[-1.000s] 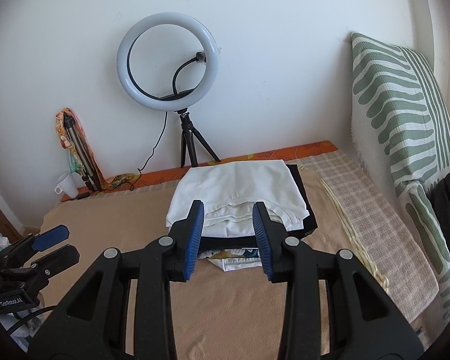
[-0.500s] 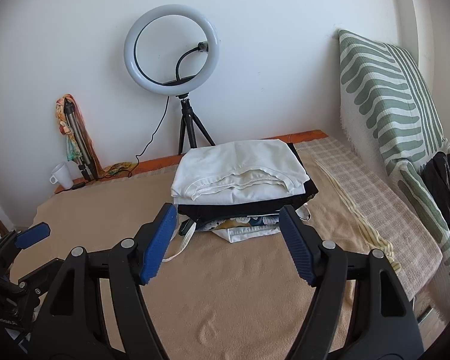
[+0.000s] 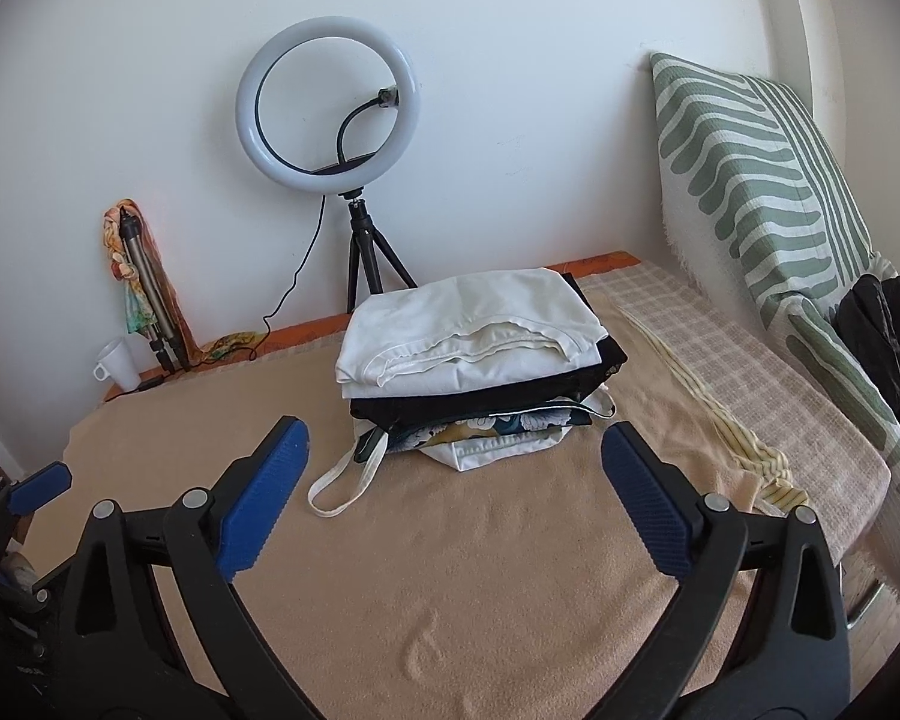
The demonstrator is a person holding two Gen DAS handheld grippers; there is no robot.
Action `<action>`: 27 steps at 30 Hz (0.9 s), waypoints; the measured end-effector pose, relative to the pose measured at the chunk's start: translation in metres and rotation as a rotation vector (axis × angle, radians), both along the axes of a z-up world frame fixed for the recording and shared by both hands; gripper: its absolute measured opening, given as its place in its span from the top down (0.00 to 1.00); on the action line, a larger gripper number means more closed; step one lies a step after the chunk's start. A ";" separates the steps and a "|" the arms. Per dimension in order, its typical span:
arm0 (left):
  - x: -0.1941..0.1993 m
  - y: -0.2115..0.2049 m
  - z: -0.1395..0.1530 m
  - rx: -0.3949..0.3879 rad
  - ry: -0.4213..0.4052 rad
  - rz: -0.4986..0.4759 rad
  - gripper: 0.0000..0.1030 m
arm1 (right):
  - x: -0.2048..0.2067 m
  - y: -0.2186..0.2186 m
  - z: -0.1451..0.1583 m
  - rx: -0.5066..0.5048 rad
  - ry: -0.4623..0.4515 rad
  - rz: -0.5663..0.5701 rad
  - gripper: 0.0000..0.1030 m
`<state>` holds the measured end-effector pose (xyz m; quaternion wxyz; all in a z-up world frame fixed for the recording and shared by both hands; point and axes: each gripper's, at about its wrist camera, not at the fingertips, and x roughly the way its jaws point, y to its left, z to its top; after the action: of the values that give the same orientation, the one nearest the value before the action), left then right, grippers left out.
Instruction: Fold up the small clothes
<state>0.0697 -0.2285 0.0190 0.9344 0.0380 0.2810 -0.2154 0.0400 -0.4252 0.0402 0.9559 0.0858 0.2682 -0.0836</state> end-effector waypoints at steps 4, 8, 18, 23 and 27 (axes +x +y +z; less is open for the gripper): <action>0.000 0.000 -0.009 0.013 0.032 0.010 0.00 | -0.003 0.005 -0.008 -0.044 -0.033 -0.016 0.00; -0.002 0.001 -0.017 0.031 0.029 0.028 0.00 | 0.001 0.007 -0.018 -0.049 -0.006 -0.003 0.00; -0.006 -0.005 -0.030 0.063 0.038 0.023 0.00 | 0.005 0.010 -0.032 -0.049 0.014 -0.004 0.00; -0.007 -0.007 -0.029 0.061 0.037 0.019 0.00 | 0.005 0.013 -0.031 -0.055 0.004 0.004 0.00; -0.009 -0.008 -0.028 0.068 0.019 0.022 0.00 | 0.006 0.013 -0.031 -0.053 0.004 0.006 0.00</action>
<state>0.0609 -0.2362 -0.0086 0.9323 0.0646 0.2974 -0.1956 0.0464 -0.4120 0.0091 0.9575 0.0593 0.2682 -0.0880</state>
